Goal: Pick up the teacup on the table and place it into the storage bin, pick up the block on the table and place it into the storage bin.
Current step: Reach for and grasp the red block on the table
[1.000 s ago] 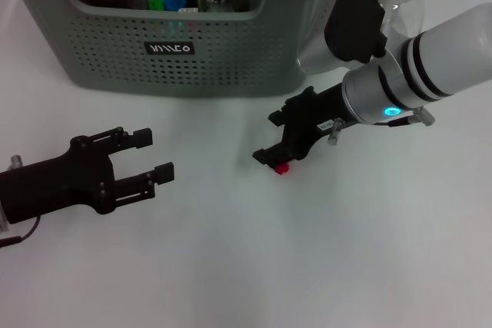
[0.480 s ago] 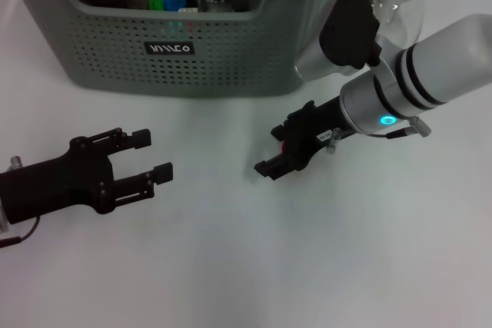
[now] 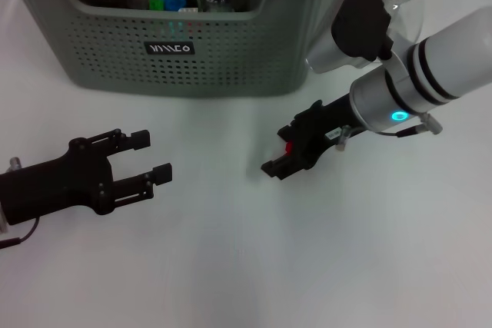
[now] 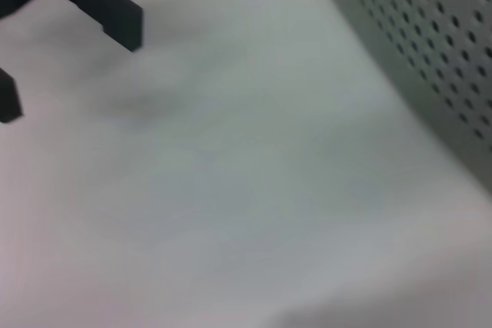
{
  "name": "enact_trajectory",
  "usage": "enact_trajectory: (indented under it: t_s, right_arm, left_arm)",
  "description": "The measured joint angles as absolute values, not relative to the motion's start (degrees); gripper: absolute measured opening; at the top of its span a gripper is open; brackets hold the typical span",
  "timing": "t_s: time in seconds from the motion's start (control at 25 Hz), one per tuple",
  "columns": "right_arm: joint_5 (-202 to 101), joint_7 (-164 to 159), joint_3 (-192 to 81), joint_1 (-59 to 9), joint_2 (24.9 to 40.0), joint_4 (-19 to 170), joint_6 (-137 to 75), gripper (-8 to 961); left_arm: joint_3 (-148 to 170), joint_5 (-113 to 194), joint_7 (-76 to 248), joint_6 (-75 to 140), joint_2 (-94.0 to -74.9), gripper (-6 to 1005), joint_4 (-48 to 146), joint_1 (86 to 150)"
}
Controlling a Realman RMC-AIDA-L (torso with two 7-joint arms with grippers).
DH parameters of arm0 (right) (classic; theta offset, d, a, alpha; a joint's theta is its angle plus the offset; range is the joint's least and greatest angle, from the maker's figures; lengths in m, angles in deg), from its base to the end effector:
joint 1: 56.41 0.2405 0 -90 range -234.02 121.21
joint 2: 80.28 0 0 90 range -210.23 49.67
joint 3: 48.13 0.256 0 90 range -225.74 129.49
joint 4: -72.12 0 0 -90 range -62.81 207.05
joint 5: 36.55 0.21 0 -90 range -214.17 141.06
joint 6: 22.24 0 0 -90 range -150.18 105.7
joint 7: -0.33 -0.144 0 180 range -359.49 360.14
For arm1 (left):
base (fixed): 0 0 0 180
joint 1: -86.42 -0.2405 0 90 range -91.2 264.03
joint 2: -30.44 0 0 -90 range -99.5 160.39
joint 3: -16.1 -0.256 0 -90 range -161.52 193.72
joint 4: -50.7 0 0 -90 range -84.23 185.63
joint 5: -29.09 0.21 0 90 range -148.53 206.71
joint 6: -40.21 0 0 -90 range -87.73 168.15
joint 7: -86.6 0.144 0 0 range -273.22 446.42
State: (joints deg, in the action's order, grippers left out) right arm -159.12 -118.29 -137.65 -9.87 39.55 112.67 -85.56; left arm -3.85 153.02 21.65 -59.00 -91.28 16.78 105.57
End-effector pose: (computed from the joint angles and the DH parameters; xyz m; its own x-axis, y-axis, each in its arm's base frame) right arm 0.1754 0.3694 -0.1062 0.9104 -0.3924 0.1311 -0.3719 -0.9151 -0.1561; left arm -0.3233 0.2435 -0.0024 0.6977 0.3573 0.6209 0.5614 -0.8111 -0.1641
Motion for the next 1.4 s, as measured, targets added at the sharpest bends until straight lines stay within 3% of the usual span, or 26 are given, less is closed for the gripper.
enact_trajectory:
  t_s: [0.4,0.72,1.4]
  right_arm:
    - [-163.6,-121.6,-136.8,-13.3,39.92,120.3,-86.6,778]
    - [-165.2,-132.6,-135.1,-12.6,39.28,120.5,-89.9,777]
    - [-169.8,-136.2,-135.5,-10.4,40.13,120.5,-92.5,778]
  left_arm:
    - [-3.9,153.0,21.6,-59.0,-91.29,738,16.9,105.6]
    - [-3.9,153.0,21.6,-58.6,-91.28,738,16.9,105.8]
    - [-4.3,153.1,21.6,-57.5,-91.28,738,17.6,106.2]
